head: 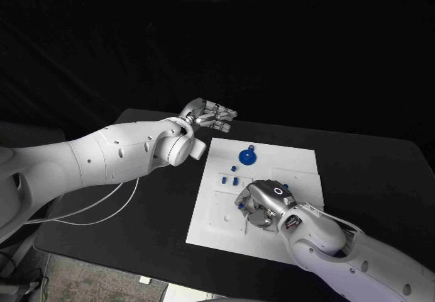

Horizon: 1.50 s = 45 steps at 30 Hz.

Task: Assemble the parts on the task board

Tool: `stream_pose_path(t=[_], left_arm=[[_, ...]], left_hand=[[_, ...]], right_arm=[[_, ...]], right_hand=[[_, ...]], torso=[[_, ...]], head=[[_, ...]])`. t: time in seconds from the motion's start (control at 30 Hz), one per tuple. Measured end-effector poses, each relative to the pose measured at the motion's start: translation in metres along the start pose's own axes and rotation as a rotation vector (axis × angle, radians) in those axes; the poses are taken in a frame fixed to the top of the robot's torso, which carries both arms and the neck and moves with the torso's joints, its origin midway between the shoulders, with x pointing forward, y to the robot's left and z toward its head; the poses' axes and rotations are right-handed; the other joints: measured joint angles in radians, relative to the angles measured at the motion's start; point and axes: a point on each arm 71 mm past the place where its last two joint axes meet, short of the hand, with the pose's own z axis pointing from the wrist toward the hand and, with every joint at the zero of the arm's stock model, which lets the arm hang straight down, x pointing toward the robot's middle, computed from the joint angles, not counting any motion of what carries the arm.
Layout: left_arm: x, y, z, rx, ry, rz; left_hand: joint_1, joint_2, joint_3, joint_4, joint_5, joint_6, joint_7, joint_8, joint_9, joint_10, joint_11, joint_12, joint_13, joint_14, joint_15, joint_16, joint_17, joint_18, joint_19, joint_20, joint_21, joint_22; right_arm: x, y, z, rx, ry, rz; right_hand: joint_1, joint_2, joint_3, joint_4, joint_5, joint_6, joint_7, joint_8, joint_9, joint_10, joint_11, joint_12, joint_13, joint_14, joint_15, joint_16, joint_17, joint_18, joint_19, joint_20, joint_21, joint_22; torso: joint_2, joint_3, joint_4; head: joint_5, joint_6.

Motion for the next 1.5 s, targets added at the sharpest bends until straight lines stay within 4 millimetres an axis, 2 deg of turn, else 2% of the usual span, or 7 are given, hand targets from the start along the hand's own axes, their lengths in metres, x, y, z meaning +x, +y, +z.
stream_pose_path(t=[0.53,0.63,0.67,0.8,1.0,1.13,1.5], left_arm=[[0.003,-0.001,0.0,0.0,0.007,-0.003],[0.004,-0.001,0.0,0.0,0.008,-0.003],[0.004,-0.001,0.0,0.0,0.008,-0.003],[0.005,-0.001,0.0,0.0,0.01,-0.004],[0.005,-0.001,0.0,-0.002,0.01,-0.004],[0.005,-0.001,0.0,-0.003,0.01,-0.004],[0.004,-0.001,0.0,-0.004,0.007,-0.003]], left_hand=[[0.0,0.0,0.0,0.0,0.0,0.0,0.0,0.0,0.0,0.0,0.0,0.0,0.0,0.0,0.0,0.0,-0.001,0.0,0.0,0.0,0.0,-0.005],[0.0,0.0,0.0,0.0,0.0,-0.003,-0.003,0.0,0.0,0.0,0.0,0.0,0.0,0.0,0.0,0.0,-0.001,0.0,0.0,0.0,0.004,-0.006],[0.0,0.0,-0.002,-0.002,0.0,-0.003,-0.003,0.0,0.0,0.0,0.0,0.0,0.0,0.0,0.0,0.0,-0.001,0.0,0.0,0.0,0.004,-0.007],[0.0,0.0,-0.003,-0.003,0.0,-0.003,-0.003,0.0,0.0,0.0,0.0,0.0,0.0,0.0,0.0,0.0,-0.001,0.0,0.0,0.0,0.004,-0.006],[0.0,0.0,-0.003,-0.003,0.0,-0.003,-0.003,0.0,0.0,0.0,0.0,0.0,0.0,0.0,0.0,0.0,-0.001,0.0,0.0,0.0,0.004,-0.006],[0.0,0.0,-0.003,-0.003,0.0,-0.003,-0.003,0.0,0.0,0.0,0.0,0.0,0.0,0.0,0.0,0.0,-0.001,0.0,0.0,0.0,0.004,-0.006],[0.0,0.0,-0.003,-0.003,0.0,-0.002,-0.002,0.0,0.0,0.0,0.0,0.0,0.0,0.0,0.0,0.0,-0.001,0.0,0.0,0.0,0.004,-0.009]], right_arm=[[0.007,0.002,0.004,-0.007,0.013,-0.006],[0.008,0.0,0.004,-0.007,0.014,-0.001],[0.008,0.0,0.004,-0.007,0.014,0.002],[0.009,-0.002,0.003,-0.01,0.008,0.021],[0.012,-0.004,0.0,-0.015,0.0,0.058],[0.013,-0.005,-0.002,-0.016,-0.001,0.081],[0.0,-0.008,-0.007,-0.01,-0.025,0.136]], right_hand=[[-0.01,0.004,0.002,-0.003,0.01,-0.008,0.004,-0.002,0.0,0.001,-0.006,0.004,0.0,0.0,0.003,0.0,-0.007,0.005,0.0,0.0,-0.02,0.001],[-0.027,-0.002,-0.061,0.016,0.081,-0.04,0.011,-0.002,-0.003,-0.018,-0.019,0.005,0.0,-0.003,0.007,0.0,-0.007,0.005,0.0,0.004,-0.034,0.001],[-0.032,0.003,-0.098,0.025,0.092,-0.053,0.014,-0.002,-0.004,-0.035,-0.015,0.013,0.001,-0.006,0.008,0.0,-0.007,0.007,0.0,0.011,-0.043,0.001],[-0.036,0.007,-0.198,0.052,0.095,-0.093,0.022,0.001,-0.006,-0.082,-0.001,0.008,0.001,-0.005,0.019,0.004,-0.011,0.013,0.007,0.018,-0.088,0.001],[-0.044,-0.014,-0.241,0.066,0.095,-0.144,0.034,0.001,-0.009,-0.174,0.028,0.008,-0.004,-0.01,0.034,0.004,-0.021,0.015,0.007,0.032,-0.155,-0.002],[-0.035,-0.023,-0.287,0.074,0.114,-0.155,0.036,0.001,-0.009,-0.2,0.035,0.008,-0.003,-0.015,0.04,-0.002,-0.032,0.015,0.009,0.041,-0.201,-0.013],[-0.02,-0.016,-0.356,0.094,0.128,-0.175,0.036,0.001,-0.009,-0.22,0.038,0.008,-0.003,-0.019,0.043,-0.003,-0.047,0.031,0.014,0.05,-0.252,-0.013]], torso=[[0.0,-0.0003,0.0],[0.0,-0.0002,0.0],[0.0,-0.0003,-0.0002],[0.0,-0.0003,-0.0006],[0.0,0.0002,-0.0012],[0.0,0.0007,-0.0006],[0.0,0.0008,-0.0006]], head=[[-0.004,0.001],[-0.006,0.001],[-0.006,0.001],[-0.008,0.0],[-0.009,0.002],[-0.011,0.003],[-0.015,0.008]])
